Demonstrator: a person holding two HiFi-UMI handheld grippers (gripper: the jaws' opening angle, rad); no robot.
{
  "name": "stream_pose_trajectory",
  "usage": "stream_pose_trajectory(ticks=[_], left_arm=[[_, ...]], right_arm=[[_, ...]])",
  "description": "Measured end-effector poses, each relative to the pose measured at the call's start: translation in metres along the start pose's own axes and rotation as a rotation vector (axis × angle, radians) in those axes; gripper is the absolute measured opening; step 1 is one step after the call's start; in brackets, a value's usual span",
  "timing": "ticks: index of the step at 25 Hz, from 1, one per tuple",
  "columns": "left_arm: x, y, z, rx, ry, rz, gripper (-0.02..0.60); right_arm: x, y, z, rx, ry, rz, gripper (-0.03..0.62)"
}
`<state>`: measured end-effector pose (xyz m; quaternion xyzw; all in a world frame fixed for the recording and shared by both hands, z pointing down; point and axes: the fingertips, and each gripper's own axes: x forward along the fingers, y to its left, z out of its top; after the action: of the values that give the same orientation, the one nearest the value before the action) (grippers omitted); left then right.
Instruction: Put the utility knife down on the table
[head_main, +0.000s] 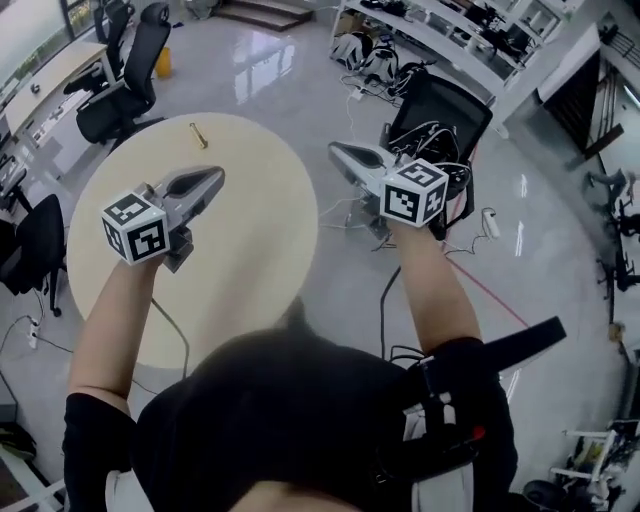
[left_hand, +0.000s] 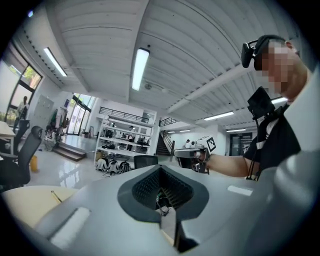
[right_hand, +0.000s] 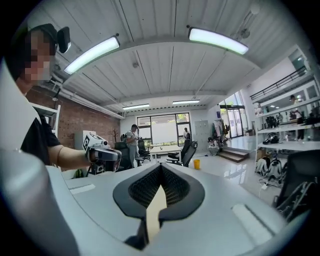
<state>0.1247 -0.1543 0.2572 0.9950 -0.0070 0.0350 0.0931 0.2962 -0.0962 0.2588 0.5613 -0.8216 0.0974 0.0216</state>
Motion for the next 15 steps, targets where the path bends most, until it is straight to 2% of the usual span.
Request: stream_pose_trajectory(ticks=[8,15], left_arm=[[0.055,-0.146,0.031,0.074,-0.018,-0.269,-0.002],[0.106,-0.265,0.021,0.096,-0.016,-0.459,-0.002]], right_arm=[[-0.174,0.033,0.029,-0.011,-0.107,-0.239,0.014],[-0.314,0.061,0.003,0.015,-0.136,-0.415,0.012]])
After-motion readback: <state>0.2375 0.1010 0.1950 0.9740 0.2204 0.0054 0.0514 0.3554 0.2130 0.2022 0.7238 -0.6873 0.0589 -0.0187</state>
